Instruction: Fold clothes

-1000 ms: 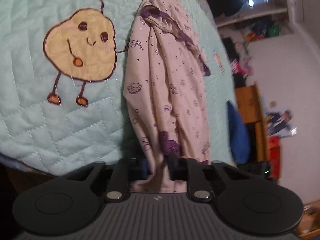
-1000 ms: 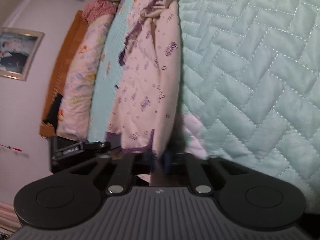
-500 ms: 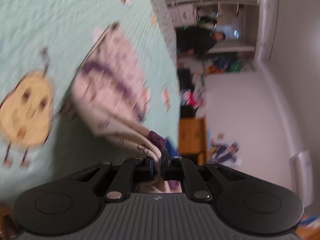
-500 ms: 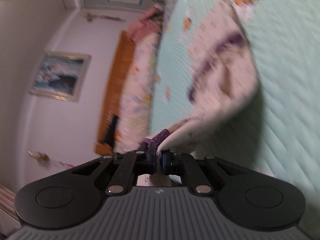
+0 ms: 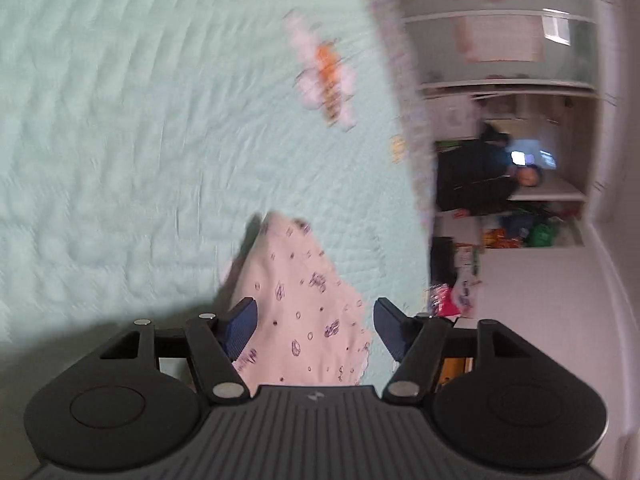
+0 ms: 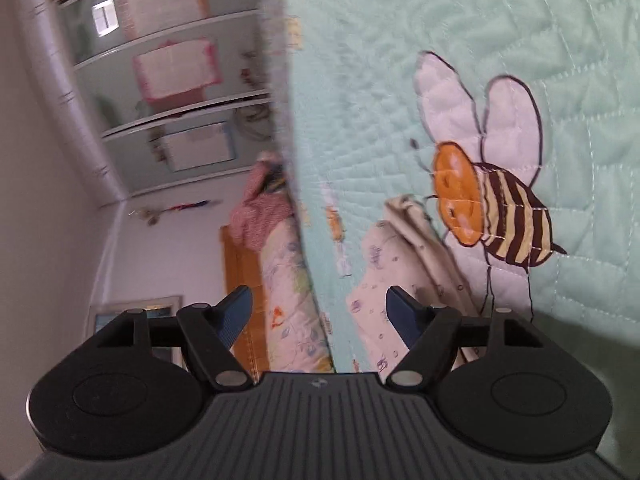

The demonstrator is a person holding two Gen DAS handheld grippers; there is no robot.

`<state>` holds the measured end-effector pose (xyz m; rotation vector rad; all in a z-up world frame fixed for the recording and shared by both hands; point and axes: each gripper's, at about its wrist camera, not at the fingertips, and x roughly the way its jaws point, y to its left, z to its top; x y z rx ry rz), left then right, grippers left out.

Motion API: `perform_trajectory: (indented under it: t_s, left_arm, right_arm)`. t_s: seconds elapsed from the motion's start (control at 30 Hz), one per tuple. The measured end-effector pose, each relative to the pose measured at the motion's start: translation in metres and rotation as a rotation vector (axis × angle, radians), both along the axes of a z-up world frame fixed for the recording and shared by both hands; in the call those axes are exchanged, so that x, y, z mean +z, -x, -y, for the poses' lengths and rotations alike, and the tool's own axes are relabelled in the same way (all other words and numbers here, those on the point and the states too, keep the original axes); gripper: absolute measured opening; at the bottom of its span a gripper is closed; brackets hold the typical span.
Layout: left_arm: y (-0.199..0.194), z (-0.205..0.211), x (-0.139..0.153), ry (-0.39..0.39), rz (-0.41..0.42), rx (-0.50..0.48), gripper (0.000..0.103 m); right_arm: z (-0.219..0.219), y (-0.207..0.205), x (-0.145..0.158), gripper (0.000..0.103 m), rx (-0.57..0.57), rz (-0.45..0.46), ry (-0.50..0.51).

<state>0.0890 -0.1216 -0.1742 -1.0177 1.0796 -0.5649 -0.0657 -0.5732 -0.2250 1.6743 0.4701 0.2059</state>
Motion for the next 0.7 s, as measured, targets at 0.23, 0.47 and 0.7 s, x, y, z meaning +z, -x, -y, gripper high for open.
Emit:
perform_trajectory:
  t_s: [0.23,0.47,0.7]
  left_arm:
    - [0.023,-0.001,-0.004,-0.172,0.156,-0.016,0.074]
    - [-0.017,0.039,-0.004,-0.316,0.326,-0.094,0.074]
    - [-0.034,0.046,-0.014,-0.308,0.344,-0.106,0.072]
  right_arm:
    - [0.001,0.016,0.022,0.074,0.074,0.003,0.451]
    - [-0.033,-0.047,0.054,0.06,0.231,0.072,1.102]
    - [-0.035,-0.106,0.042,0.037,0.332,0.08,1.181]
